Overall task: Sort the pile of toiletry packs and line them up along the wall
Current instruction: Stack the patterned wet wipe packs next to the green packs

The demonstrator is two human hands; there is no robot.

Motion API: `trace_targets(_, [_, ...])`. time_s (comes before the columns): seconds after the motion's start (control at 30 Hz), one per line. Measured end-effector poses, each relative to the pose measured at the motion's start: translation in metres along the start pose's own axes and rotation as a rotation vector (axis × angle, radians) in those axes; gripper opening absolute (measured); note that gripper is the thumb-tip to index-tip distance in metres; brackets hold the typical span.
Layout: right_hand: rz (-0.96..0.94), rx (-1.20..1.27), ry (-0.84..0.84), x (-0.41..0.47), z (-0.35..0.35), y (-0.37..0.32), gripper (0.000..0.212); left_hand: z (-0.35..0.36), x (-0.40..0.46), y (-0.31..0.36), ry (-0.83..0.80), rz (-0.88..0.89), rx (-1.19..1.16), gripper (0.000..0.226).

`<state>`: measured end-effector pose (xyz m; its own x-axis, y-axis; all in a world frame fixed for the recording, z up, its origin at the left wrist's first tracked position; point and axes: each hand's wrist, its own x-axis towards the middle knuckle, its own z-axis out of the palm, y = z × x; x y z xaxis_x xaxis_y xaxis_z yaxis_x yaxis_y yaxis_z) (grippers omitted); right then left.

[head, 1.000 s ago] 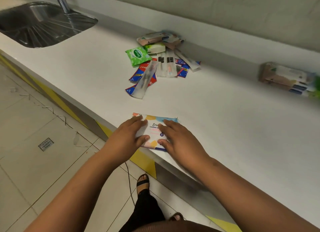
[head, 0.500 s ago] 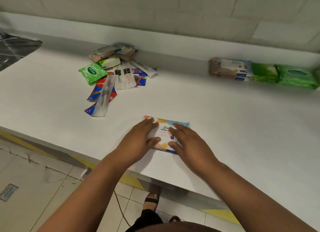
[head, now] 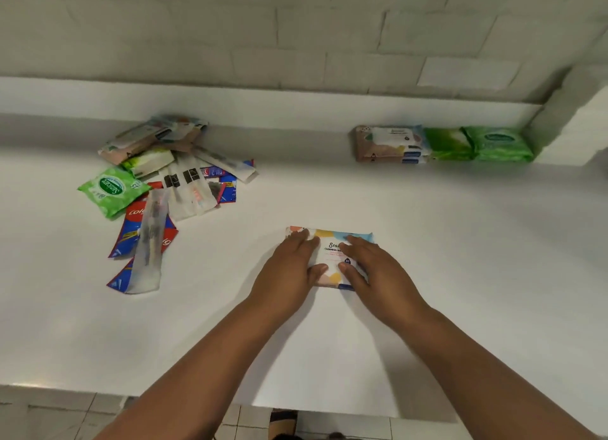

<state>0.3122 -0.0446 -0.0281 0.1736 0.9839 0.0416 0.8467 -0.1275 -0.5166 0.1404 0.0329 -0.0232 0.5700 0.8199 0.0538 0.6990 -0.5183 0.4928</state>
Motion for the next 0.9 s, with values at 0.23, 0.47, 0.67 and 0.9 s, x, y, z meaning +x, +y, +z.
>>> trace_targets(0.23, [0.132, -0.022, 0.069, 0.025, -0.004, 0.007, 0.044, 0.007, 0.043, 0.001, -0.024, 0.079, 0.008, 0.055])
trace_targets(0.47, [0.222, -0.061, 0.112, 0.054, -0.016, 0.020, 0.044, 0.016, 0.092, 0.008, -0.064, 0.139, 0.022, 0.056])
trace_targets(0.67, [0.291, -0.066, 0.104, 0.075, -0.029, 0.043, 0.046, 0.026, 0.124, 0.024, -0.094, 0.150, 0.019, 0.056])
trace_targets(0.9, [0.320, 0.009, 0.111, 0.097, -0.044, 0.073, 0.041, 0.038, 0.157, 0.046, -0.077, 0.119, 0.006, 0.055])
